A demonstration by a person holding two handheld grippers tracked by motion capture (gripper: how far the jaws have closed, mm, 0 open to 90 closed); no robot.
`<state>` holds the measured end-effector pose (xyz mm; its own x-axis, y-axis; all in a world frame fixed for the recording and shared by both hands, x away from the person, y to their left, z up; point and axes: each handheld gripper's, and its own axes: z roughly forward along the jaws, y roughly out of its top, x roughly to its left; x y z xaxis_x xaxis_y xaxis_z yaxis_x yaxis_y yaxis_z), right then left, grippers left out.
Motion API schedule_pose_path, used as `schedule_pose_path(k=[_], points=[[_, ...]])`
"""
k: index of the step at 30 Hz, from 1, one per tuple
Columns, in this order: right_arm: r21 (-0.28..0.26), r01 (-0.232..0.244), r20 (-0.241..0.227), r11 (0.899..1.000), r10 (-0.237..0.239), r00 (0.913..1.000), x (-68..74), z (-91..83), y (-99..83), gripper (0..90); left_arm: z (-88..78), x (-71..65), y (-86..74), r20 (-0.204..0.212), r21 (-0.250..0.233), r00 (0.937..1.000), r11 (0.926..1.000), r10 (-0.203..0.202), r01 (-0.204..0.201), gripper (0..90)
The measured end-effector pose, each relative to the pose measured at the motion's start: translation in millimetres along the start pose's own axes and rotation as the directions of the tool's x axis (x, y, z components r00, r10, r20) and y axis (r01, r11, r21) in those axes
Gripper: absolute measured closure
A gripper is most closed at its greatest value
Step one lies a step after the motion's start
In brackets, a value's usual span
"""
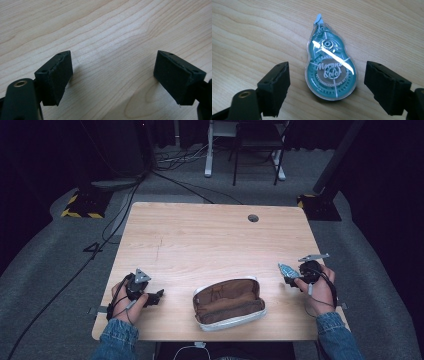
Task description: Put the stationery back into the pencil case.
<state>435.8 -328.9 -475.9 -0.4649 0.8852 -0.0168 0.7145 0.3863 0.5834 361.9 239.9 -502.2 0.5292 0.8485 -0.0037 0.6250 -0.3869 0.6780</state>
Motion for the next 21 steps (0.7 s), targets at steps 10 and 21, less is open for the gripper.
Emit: schedule_pose_path(k=[10,21], points=[[0.003,-0.009,-0.007,1.0,0.009,0.9999,-6.6,10.3,-0.9,21.4,2.0,0.3,-1.1,0.019,-0.014,0.9998,0.9999,-0.006,0.007,14.3],[-0.019,0.006,-0.022,1.0,-0.006,0.9997,-4.5,10.9,1.0,38.7,2.1,0.3,-1.1,0.019,-0.014,0.9998,0.9999,-0.006,0.006,14.3]])
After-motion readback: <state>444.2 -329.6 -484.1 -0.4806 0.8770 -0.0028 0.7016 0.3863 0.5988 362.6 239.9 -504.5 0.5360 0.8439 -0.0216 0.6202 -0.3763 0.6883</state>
